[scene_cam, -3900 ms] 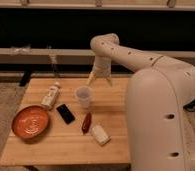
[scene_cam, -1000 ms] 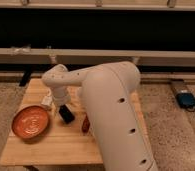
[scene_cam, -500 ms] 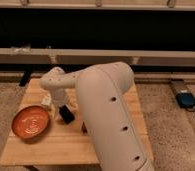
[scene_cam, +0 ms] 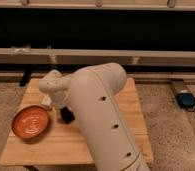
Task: Place the eraser on the white sponge
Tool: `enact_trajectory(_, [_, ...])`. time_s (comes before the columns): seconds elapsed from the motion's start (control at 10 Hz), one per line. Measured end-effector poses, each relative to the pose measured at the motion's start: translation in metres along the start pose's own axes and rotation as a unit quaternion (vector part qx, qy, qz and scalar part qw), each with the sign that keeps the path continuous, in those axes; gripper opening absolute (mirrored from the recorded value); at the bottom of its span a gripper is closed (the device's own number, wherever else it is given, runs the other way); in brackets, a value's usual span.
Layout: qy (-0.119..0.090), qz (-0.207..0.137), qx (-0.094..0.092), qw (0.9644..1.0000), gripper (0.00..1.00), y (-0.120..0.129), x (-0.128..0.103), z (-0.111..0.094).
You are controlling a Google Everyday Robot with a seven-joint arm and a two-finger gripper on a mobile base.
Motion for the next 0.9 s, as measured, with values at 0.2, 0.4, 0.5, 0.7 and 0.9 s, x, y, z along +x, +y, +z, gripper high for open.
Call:
enact_trajectory(0.2, [0.005,0.002,0.002,1.0000,0.39,-0.002,0.002,0.001])
enact_trajectory(0.4, [0.008,0.003,0.001,1.0000,0.21,-0.002,0.004,-0.001])
enact_trajectory(0.5, [0.006,0.005,-0.001,1.0000,0.09,-0.005,0.006,-0.009])
enact_trajectory(0.7, [-0.003,0.008,-0.006,0.9999,0.00,-0.009,0.013,-0.035])
enact_trajectory(0.9, [-0.014,0.012,-0.012,0.9998,0.00,-0.014,0.027,-0.069])
